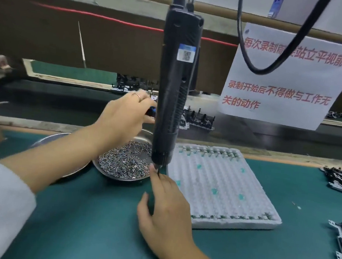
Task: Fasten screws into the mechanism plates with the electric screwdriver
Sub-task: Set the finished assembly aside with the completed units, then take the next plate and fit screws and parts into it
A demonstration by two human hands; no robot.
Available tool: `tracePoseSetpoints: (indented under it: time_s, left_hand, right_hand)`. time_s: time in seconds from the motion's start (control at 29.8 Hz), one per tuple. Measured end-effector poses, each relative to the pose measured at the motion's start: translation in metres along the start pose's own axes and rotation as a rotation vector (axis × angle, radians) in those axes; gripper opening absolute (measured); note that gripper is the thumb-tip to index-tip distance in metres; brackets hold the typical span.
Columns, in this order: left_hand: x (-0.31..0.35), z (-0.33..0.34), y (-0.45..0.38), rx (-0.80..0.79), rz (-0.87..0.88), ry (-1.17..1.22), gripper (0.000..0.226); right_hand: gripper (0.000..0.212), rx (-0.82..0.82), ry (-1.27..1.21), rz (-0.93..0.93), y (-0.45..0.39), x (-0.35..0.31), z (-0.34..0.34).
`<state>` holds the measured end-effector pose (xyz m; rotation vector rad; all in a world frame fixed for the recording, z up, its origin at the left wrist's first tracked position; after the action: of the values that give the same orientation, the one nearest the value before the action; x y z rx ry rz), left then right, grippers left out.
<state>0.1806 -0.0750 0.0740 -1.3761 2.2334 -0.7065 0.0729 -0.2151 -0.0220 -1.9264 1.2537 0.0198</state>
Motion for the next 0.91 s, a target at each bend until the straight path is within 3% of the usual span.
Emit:
tracePoseSetpoints:
  time_s: [0.07,0.3,0.4,0.54,0.64,0.74,0.84,0.91]
  left_hand:
    - [-0.008,-0.03,0.024,0.067,-0.035,0.014,0.025]
    - [0.009,-0.095,0.114,-0.052,-0.016,0.014,0.027]
    - [0.021,-0.098,0.154,-0.08,0.004,0.054,0.018]
    - [0.032,-0.078,0.203,-0.195,0.046,0.139,0.033]
    - [0.032,-0.07,0.219,-0.255,0.033,0.203,0.037]
    - [0.024,-0.07,0.224,-0.255,0.012,0.277,0.047]
    - [0.001,-0.079,0.22,-0.128,-0.142,0.308,0.052]
    - [-0.024,-0.083,0.216,-0.121,-0.215,0.148,0.046]
  right_hand:
    - [0.051,0.01,-0.055,0.06,0.0,-0.001,-0.002]
    - [0.042,-0.023,-0.316,0.265,0.005,0.004,-0.005]
    - [0.037,0.107,-0.357,0.263,0.005,0.002,-0.008]
    - [0.022,0.231,-0.277,0.103,0.011,-0.001,-0.011]
    - [0.025,-0.001,-0.307,-0.178,0.018,-0.009,-0.011]
    - [0.046,-0.271,-0.052,-0.474,0.023,-0.016,-0.004]
    - [0.057,-0.423,0.059,-0.496,0.022,-0.018,-0.002]
    - [0.057,-0.452,0.052,-0.455,0.022,-0.017,-0.002]
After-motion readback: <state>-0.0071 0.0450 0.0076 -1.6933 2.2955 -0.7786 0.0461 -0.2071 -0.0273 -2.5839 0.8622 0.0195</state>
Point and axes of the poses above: each hand's wrist, its own y-axis away from the middle knuckle, its own z-axis out of the palm, x = y × z, the point moved 1 cm from there along -y, towards the middle knuckle, and after that the axes turned 5 degrees about z, right-handed, at the moved point
